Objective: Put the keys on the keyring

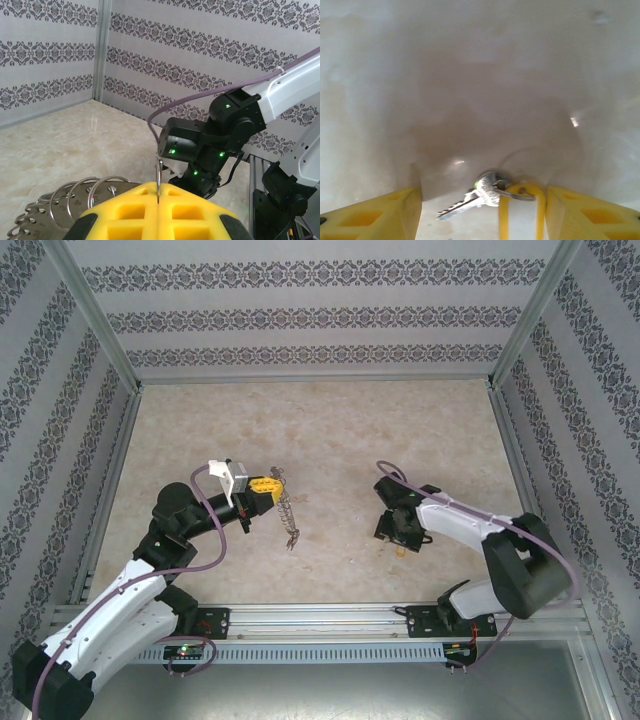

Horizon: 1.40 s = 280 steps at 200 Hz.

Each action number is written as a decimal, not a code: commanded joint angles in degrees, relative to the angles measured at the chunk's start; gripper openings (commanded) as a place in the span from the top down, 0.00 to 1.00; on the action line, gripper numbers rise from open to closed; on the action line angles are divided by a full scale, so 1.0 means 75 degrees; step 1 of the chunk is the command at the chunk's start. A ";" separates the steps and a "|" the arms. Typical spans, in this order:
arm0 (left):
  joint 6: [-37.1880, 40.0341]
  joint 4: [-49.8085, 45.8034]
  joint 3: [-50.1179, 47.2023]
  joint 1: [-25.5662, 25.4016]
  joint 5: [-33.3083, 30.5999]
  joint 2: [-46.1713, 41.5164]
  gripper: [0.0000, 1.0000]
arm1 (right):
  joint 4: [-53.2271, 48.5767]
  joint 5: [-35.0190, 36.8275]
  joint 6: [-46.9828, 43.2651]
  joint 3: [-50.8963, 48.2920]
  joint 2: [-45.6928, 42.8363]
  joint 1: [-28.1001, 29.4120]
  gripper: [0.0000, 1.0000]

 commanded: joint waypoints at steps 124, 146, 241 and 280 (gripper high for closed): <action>0.0212 -0.0431 0.0179 0.0106 -0.0162 -0.0198 1.00 | 0.0506 -0.0756 -0.1171 0.1483 0.0155 0.1066 0.39; 0.0177 -0.0528 0.0205 0.0108 -0.0112 -0.0230 1.00 | 0.0240 -0.1353 -0.2389 0.1672 0.0440 0.0827 0.41; 0.0096 -0.1134 0.0333 0.0115 0.0386 -0.0702 1.00 | -0.2739 -0.2867 -0.9757 0.4913 0.1895 -0.0103 0.39; 0.0084 -0.1175 0.0360 0.0110 0.0411 -0.0796 1.00 | -0.1594 -0.3442 -1.1595 0.3802 0.1419 -0.0454 0.39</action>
